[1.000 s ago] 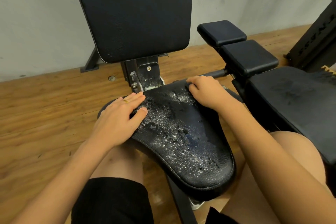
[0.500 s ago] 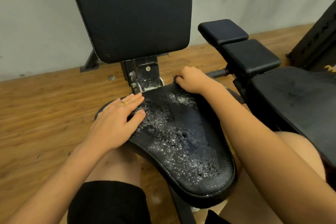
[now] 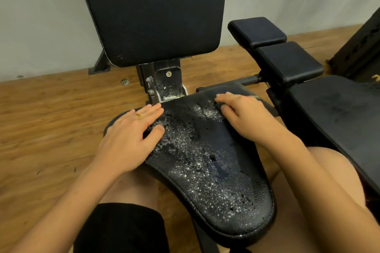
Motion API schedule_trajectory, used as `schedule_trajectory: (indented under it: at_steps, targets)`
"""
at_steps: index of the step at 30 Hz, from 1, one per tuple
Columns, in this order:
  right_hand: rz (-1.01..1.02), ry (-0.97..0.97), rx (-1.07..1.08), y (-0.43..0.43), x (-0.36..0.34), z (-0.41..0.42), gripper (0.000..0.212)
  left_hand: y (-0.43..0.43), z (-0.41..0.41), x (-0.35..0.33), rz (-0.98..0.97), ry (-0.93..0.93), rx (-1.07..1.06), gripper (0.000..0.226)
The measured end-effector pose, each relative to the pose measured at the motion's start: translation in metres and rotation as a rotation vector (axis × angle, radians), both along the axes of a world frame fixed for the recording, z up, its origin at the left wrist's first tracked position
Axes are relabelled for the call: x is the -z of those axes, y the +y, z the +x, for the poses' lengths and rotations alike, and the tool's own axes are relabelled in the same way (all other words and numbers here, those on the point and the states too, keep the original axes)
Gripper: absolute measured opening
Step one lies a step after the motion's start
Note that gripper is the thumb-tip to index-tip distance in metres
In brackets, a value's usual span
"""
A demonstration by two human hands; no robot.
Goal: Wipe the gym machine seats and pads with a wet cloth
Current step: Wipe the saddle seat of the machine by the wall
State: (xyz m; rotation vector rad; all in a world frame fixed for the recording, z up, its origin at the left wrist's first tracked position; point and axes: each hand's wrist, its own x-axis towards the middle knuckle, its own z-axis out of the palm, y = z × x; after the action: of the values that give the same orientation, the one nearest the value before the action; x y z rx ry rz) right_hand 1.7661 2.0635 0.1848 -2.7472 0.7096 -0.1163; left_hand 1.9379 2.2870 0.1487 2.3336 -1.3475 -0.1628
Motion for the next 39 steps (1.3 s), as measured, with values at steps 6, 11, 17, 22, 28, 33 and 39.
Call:
schedule_trajectory:
  at_steps: [6,11,17,22,28,33,39]
  targets:
    - [-0.065,0.135,0.019,-0.034,0.005,0.062,0.033,-0.003,0.000,-0.001,0.009,0.021,0.016,0.072]
    - [-0.001,0.043,-0.044,-0.010,-0.003,0.011,0.033,-0.001,-0.001,-0.003,0.004,0.017,0.019,0.074]
    - [0.102,-0.043,-0.072,0.049,-0.020,-0.059,0.031,-0.001,0.002,0.002,-0.001,0.024,0.031,0.073]
    - [0.014,0.013,-0.012,0.011,-0.010,-0.008,0.032,-0.002,0.002,0.000,0.020,0.030,0.018,0.075]
    - [0.010,0.047,0.017,0.016,-0.011,-0.017,0.032,-0.003,0.000,0.000,0.036,0.017,0.021,0.076]
    - [0.049,0.019,-0.027,0.064,-0.023,-0.072,0.037,-0.001,0.000,0.000,0.019,0.007,0.023,0.076]
    - [0.017,0.019,0.075,0.024,-0.005,-0.023,0.036,-0.003,0.000,0.000,0.024,-0.010,0.016,0.074]
